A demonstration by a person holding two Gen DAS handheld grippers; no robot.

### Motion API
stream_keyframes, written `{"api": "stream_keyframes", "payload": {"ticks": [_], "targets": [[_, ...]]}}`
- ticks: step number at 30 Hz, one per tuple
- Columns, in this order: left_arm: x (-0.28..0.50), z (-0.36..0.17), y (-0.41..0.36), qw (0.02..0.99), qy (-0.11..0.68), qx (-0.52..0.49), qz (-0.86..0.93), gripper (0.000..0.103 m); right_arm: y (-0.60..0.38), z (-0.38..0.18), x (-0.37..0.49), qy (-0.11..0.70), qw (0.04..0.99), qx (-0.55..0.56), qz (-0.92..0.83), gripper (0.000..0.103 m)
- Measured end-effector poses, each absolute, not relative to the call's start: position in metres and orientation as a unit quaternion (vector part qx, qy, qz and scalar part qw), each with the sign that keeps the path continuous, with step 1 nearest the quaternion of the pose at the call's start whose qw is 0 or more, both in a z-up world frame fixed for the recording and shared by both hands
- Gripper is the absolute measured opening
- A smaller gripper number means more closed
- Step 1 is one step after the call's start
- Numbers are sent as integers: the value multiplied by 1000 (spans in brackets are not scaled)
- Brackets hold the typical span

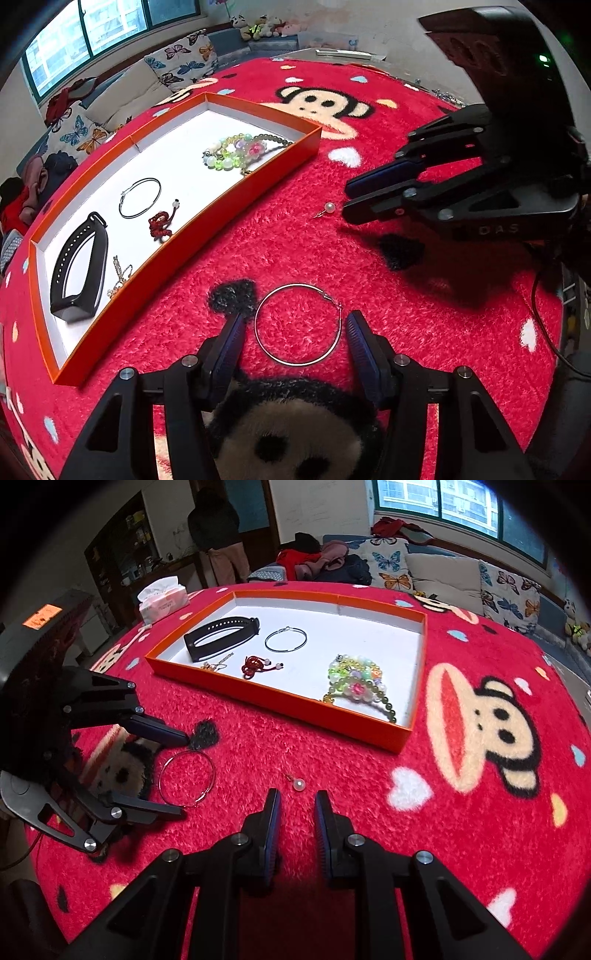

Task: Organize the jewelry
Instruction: 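Open both grippers in the tray and move them back to the remaining earrings, then grasp the second silver hoop with the left gripper while the right grasps the pearl stud earring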

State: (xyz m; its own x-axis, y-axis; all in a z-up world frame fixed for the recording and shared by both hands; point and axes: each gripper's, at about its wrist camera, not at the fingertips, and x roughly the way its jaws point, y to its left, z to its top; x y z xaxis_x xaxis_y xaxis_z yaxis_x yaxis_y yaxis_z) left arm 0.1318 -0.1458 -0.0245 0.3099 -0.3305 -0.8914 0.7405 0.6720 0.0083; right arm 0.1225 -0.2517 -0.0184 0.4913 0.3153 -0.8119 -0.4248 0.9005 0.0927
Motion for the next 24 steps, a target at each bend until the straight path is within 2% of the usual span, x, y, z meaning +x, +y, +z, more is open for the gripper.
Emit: {"api": "stream_keyframes", "payload": {"ticks": [9, 24], "targets": [[130, -23, -143, 785, 474, 207, -342, 54, -250, -20, 119, 462, 861, -47, 208, 21], [129, -22, -134, 788, 468, 198, -347, 53, -239, -22, 120, 468, 862, -55, 187, 21]]}}
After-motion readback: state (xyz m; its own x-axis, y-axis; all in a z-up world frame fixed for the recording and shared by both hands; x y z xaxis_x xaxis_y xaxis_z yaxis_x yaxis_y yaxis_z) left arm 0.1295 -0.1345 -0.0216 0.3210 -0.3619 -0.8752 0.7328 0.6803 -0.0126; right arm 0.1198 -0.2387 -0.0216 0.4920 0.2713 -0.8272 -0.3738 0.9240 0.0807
